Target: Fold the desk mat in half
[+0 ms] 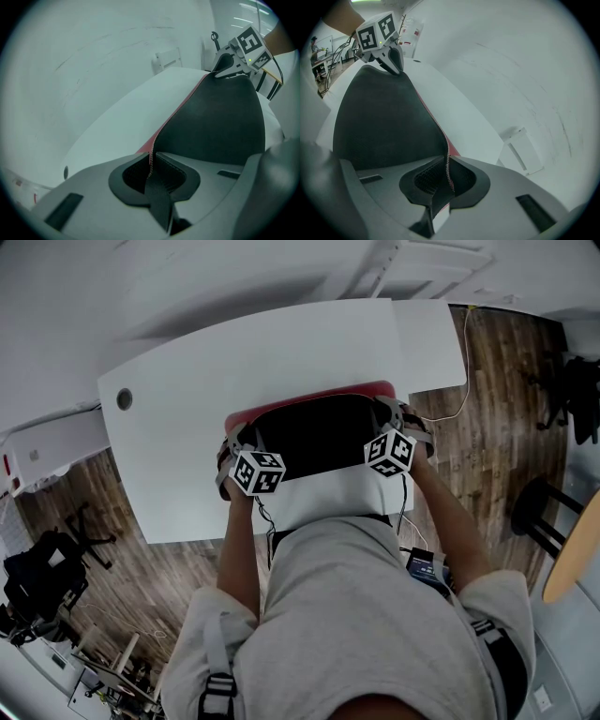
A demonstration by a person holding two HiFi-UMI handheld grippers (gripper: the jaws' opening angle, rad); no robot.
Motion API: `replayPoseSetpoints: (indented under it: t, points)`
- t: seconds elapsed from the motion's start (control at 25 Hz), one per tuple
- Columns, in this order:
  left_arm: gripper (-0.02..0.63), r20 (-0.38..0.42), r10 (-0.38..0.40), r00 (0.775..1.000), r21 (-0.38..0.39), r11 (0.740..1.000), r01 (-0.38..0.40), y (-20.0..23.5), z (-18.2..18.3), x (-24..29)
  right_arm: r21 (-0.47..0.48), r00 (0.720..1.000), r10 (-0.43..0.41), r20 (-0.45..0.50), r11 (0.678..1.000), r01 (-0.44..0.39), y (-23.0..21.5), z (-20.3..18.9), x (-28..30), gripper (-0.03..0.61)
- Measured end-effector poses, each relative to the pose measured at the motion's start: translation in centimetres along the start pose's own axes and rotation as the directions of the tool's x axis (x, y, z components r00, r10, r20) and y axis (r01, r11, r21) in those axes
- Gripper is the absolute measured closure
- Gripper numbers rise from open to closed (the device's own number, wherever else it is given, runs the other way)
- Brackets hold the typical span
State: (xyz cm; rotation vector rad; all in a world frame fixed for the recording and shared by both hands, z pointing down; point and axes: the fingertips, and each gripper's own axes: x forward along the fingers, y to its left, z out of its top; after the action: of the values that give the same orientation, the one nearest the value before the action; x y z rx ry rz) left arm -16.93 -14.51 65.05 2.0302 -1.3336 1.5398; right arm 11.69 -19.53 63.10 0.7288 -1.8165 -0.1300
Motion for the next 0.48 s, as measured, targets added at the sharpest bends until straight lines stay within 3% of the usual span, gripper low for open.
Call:
replayPoseSetpoints:
  t: [0.48]
  points:
    - [0.572,-0.007,0.008,1.000,0.004,1.000,-0.008,0.56,0.28,0.42,-0.008,1.000,0.000,-0.002,1.000,0.000,-0.68,0.52,0.51,0.522]
